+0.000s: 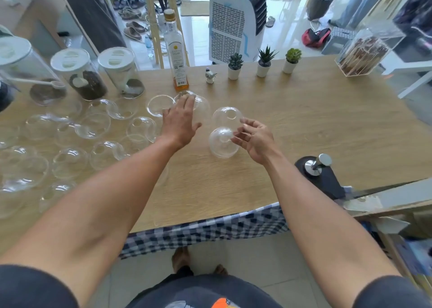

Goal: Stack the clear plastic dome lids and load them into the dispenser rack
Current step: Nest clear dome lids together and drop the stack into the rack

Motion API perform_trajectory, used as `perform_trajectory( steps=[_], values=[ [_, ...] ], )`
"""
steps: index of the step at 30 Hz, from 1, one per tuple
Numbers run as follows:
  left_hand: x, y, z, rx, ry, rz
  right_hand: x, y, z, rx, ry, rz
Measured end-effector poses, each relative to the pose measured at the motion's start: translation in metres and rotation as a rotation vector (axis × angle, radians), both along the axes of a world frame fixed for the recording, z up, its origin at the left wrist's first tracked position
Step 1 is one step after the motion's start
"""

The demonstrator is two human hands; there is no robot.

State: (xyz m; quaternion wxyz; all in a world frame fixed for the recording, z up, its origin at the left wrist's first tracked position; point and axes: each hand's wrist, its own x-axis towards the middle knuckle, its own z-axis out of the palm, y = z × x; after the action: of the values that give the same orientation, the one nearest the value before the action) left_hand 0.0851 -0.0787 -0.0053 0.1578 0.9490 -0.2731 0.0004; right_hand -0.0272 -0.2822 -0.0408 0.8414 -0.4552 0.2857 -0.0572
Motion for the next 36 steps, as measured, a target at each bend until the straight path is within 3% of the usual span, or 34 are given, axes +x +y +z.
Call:
perform_trajectory(
  steps=[9,17,29,33,36],
  values=[
    [-0.022,-0.006,0.008,-0.227,0.162,-0.082,-0.02,0.012,-0.026,-0.289,0.22,-0.008],
    [-0.032,-0.005,-0.006,-0.144,0.302,-0.194,-0.012,0.018,-0.038,-0.585,0.333,0.024],
    [-0.045,-0.034,-0.04,-0.09,0.368,-0.204,-0.008,0.005,-0.038,-0.652,0.371,-0.014],
    [-0.055,-0.03,-0.041,-0.165,0.373,-0.157,-0.005,0.009,-0.039,-0.697,0.374,-0.003],
    [-0.063,-0.03,-0.037,-0.363,0.524,0.091,-0.004,0.013,-0.039,-0.72,0.363,0.019]
  ],
)
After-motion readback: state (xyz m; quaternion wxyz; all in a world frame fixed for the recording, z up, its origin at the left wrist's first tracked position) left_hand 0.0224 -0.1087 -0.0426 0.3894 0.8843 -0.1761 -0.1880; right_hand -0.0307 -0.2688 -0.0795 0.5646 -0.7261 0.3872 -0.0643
